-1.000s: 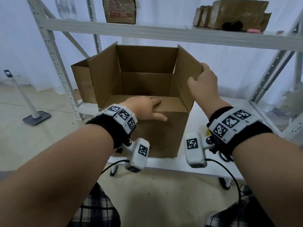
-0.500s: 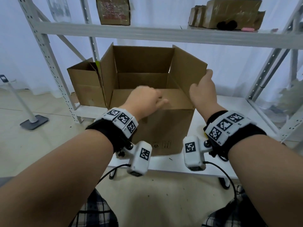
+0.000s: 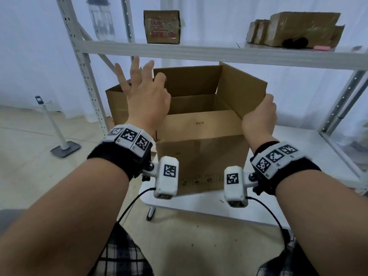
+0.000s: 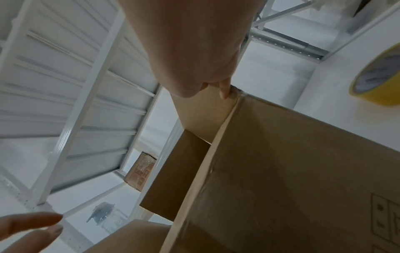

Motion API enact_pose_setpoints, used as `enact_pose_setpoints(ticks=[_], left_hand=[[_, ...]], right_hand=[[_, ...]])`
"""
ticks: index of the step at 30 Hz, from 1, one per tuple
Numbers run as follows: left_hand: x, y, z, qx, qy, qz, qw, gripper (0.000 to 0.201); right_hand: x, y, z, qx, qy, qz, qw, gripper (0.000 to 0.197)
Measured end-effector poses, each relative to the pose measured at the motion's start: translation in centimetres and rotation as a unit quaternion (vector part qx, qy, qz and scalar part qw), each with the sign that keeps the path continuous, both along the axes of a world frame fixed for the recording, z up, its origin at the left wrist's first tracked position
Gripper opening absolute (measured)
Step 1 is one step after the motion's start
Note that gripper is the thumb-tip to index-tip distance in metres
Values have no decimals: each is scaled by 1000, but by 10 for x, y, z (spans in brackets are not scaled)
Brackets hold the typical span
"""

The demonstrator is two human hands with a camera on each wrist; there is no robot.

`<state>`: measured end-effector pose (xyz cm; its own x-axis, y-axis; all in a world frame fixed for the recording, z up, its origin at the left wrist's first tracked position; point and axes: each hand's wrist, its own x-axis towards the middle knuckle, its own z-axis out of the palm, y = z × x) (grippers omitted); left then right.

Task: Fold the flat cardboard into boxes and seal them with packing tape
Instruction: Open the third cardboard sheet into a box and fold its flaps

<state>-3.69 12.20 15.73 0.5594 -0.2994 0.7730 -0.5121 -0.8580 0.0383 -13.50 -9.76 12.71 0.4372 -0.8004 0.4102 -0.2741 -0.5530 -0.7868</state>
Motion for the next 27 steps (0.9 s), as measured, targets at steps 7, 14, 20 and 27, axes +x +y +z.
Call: enact_pose_setpoints(ticks=[7,14,20,27], left_hand=[[-15,-19,-2,37,-91,-224,970,20],[-2,-16,-16,-60,12,-257,964,41],[21,9,-34,-129,230,-332,906,53],[21,-1,-25,-129,202,-335,911,44]], right_hand=[[-1,13,0,70,41,65,995,95],[7,32,-2,11,129,279,952,64],[4,41,-4,27,190,380,905,61],[9,67,9,-3,72,461,885,62]])
